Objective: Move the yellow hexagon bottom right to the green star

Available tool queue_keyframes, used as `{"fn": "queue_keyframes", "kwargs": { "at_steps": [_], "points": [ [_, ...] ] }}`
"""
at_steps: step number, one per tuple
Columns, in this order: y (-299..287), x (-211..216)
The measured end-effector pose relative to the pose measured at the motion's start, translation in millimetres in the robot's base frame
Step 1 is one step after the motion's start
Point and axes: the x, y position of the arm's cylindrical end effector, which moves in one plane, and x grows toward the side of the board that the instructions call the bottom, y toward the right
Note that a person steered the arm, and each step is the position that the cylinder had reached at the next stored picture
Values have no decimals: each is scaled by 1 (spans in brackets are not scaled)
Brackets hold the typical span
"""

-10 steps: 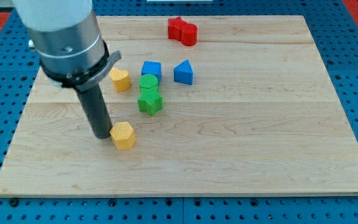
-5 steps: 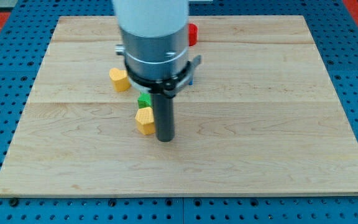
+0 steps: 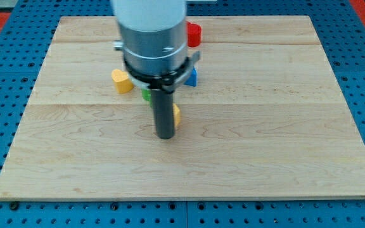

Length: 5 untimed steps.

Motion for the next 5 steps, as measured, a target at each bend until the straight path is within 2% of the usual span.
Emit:
{"fn": "queue_keyframes", "kwargs": {
  "at_steps": [2,3,4,5],
  "points": [
    [49,-4],
    [69,-24],
    [71,-61],
    [24,-74]
  ]
}}
